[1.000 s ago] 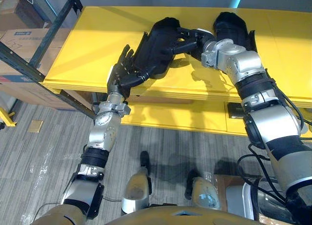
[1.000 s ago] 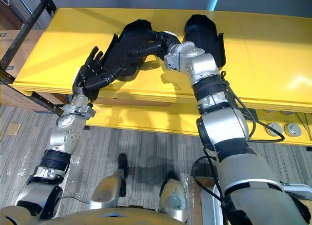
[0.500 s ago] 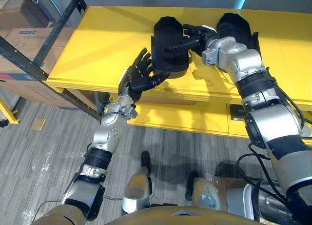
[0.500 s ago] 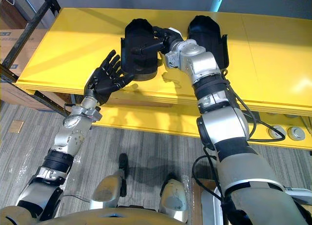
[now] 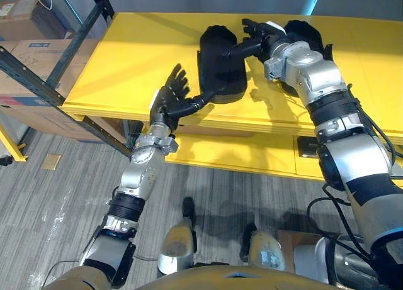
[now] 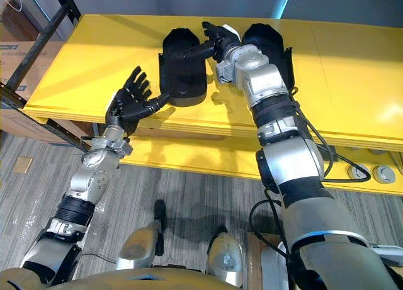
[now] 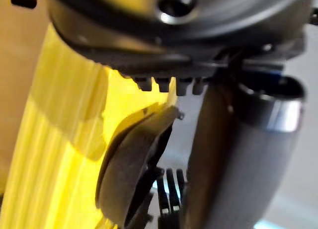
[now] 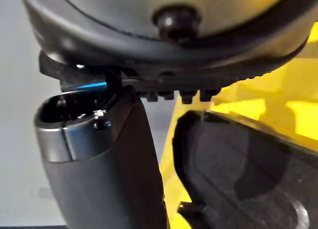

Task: Walk over and take three plastic housings, then place them on the shelf

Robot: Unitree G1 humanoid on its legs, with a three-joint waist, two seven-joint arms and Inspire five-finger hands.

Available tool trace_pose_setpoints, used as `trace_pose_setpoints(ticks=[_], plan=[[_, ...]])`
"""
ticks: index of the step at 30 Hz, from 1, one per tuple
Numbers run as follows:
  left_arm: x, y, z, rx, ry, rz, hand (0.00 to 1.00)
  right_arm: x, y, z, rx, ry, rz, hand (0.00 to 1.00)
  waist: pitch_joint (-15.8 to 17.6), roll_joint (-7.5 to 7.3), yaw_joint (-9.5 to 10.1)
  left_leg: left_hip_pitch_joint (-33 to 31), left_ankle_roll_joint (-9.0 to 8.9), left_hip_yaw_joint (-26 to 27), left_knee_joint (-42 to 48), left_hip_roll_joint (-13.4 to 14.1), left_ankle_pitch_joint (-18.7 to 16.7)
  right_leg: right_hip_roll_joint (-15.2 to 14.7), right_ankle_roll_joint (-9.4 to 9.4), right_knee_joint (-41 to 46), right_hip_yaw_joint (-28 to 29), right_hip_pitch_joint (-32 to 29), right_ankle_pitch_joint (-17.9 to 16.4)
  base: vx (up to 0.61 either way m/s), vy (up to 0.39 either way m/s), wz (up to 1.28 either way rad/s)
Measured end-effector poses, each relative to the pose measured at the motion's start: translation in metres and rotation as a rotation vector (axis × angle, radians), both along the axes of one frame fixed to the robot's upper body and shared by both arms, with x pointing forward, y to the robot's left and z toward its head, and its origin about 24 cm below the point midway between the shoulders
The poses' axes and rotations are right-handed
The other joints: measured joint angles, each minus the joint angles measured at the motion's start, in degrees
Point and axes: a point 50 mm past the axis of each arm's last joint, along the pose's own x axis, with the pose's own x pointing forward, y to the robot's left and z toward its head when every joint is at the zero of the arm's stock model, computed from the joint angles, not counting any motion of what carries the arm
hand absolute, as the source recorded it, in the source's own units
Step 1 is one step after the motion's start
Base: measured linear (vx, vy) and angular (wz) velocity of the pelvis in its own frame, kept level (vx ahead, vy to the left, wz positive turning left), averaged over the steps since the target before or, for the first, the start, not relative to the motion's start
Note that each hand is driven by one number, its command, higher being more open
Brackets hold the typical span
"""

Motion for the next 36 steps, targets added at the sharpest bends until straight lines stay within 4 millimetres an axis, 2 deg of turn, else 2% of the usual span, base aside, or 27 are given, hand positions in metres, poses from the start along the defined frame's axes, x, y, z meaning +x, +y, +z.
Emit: trace_pose_setpoints(ticks=[4, 6, 10, 12, 14, 16, 17, 19, 24, 29, 33, 36], plan=[[-0.001, 0.023, 0.007, 0.085, -0.039, 0.197, 1.00, -0.006, 0.002, 0.024, 0.085, -0.142, -0.001, 1.00, 0.00, 0.00, -0.36, 0.42, -0.19, 0.03, 0.08, 0.03, -0.08, 0.14, 0.05, -0.50, 0.07, 0.63, 0.05, 0.01, -0.004, 0.00], [-0.004, 0.033, 0.017, 0.114, -0.092, 0.293, 1.00, -0.019, 0.002, 0.041, 0.150, -0.292, 0.015, 1.00, 0.00, -0.01, -0.11, 0.73, 0.02, -0.12, 0.07, 0.06, 0.03, 0.36, 0.23, -1.40, -0.06, 1.44, 0.24, 0.05, -0.018, 0.02], [-0.026, 0.042, 0.035, 0.129, -0.205, 0.364, 1.00, -0.045, -0.002, 0.036, 0.209, -0.441, 0.052, 1.00, -0.32, -0.13, -0.41, 2.68, 0.37, -0.55, -0.01, -0.40, -0.47, 0.31, 0.73, -4.12, -0.73, 4.86, 0.69, 0.07, -0.005, 0.05], [-0.038, 0.045, 0.046, 0.121, -0.279, 0.381, 1.00, -0.057, -0.009, 0.023, 0.234, -0.477, 0.057, 1.00, -0.93, -0.12, -0.74, 2.75, 0.43, -0.92, -0.24, -0.54, -0.56, 0.36, 0.89, -5.31, -1.19, 5.59, 0.98, 0.04, -0.002, 0.10], [-0.048, 0.048, 0.047, 0.115, -0.306, 0.394, 1.00, -0.067, -0.014, 0.004, 0.249, -0.477, 0.050, 1.00, -1.93, -0.18, -0.96, 2.73, 0.56, -0.86, -0.38, -0.58, -0.69, 0.49, 1.01, -6.39, -1.17, 5.93, 1.45, 0.05, 0.000, -0.02], [-0.063, 0.050, 0.041, 0.109, -0.298, 0.403, 1.00, -0.088, -0.019, -0.030, 0.230, -0.469, 0.026, 1.00, -3.23, -0.33, -1.40, 3.28, 0.53, -0.70, -0.38, -0.73, -1.20, 0.53, 1.19, -8.03, -1.07, 7.03, 2.03, 0.07, 0.002, -0.06], [-0.069, 0.051, 0.038, 0.108, -0.293, 0.405, 1.00, -0.095, -0.019, -0.041, 0.212, -0.462, 0.020, 1.00, -3.43, -0.35, -1.65, 3.49, 0.54, -0.58, -0.38, -0.74, -1.32, 0.58, 1.28, -8.50, -0.96, 7.38, 2.23, 0.05, 0.002, -0.07], [-0.079, 0.050, 0.032, 0.114, -0.285, 0.403, 1.00, -0.108, -0.019, -0.059, 0.156, -0.449, 0.010, 1.00, -3.49, -0.45, -2.59, 3.77, 0.52, -0.38, -0.38, -0.72, -1.49, 0.67, 1.36, -9.01, -0.80, 7.76, 2.43, 0.01, -0.002, -0.05], [-0.100, 0.045, 0.015, 0.125, -0.226, 0.378, 1.00, -0.139, -0.017, -0.097, 0.138, -0.385, 0.033, 1.00, -3.79, -0.96, -3.08, 3.18, 0.38, 0.65, 0.00, -0.04, -2.52, 1.39, 1.29, -10.33, -0.05, 7.33, 2.71, -0.03, -0.011, -0.10], [-0.110, 0.044, -0.002, 0.123, -0.148, 0.363, 1.00, -0.150, -0.003, -0.114, 0.068, -0.361, 0.117, 1.00, -3.83, -1.06, -3.41, 0.94, 0.45, 0.87, 0.20, 0.31, -2.13, 1.83, 0.89, -10.41, 0.60, 4.90, 3.17, -0.02, -0.011, -0.03], [-0.111, 0.042, -0.005, 0.072, -0.131, 0.356, 1.00, -0.154, 0.011, -0.117, 0.057, -0.368, 0.185, 1.00, -3.91, -1.33, -2.83, 0.56, 0.52, 0.79, 0.37, 0.32, -1.64, 1.90, 1.05, -10.24, 0.62, 4.67, 3.74, 0.00, 0.000, 0.00], [-0.113, 0.044, -0.007, 0.042, -0.121, 0.367, 1.00, -0.154, 0.015, -0.118, 0.065, -0.363, 0.196, 1.00, -3.79, -1.60, -2.88, 0.08, 0.50, 0.74, 1.08, 0.32, -1.99, 1.88, 1.03, -10.18, 0.63, 4.52, 3.71, 0.00, 0.000, 0.00]])
